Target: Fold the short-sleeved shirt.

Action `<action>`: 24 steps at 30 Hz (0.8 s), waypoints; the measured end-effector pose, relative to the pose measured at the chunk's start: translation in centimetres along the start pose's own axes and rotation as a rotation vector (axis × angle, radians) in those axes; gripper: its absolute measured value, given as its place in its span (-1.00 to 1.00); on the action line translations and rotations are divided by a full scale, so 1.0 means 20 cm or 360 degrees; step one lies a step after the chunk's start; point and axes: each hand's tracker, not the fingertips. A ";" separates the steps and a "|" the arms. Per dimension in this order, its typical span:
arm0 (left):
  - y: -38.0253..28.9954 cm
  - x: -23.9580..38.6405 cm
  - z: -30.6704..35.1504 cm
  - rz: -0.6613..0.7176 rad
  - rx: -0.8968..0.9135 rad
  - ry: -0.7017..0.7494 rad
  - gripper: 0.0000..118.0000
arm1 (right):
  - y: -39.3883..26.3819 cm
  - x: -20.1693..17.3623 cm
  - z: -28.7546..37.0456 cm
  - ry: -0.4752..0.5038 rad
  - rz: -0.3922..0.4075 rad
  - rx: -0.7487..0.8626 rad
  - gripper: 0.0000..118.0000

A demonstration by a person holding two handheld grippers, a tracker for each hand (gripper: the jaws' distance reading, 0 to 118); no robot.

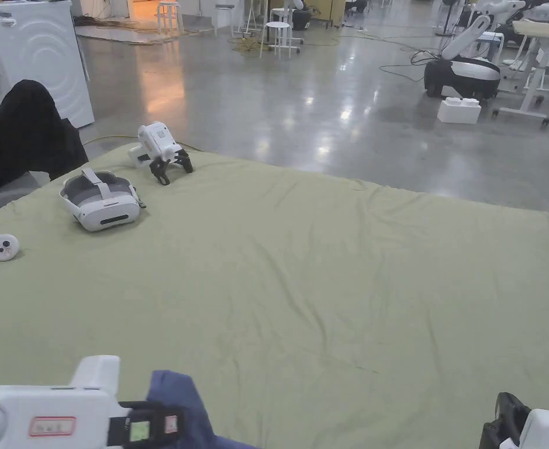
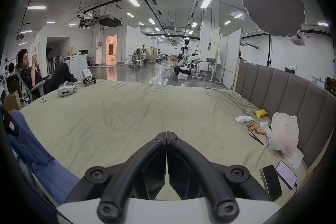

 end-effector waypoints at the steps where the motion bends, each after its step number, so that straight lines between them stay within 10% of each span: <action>1: -0.01 0.05 -0.04 -0.0036 -0.0019 -0.0003 -0.97 | 0.00 0.00 0.00 -0.0001 0.0001 0.0000 -1.00; 17: -0.31 0.22 -0.96 -0.0149 -0.0463 0.0346 -0.95 | -0.08 0.10 0.05 -0.0074 -0.0040 -0.0047 -1.00; 24: -0.20 0.22 -0.73 -0.0094 -0.0352 0.0157 0.05 | -0.09 0.12 0.06 -0.0079 -0.0033 -0.0059 -1.00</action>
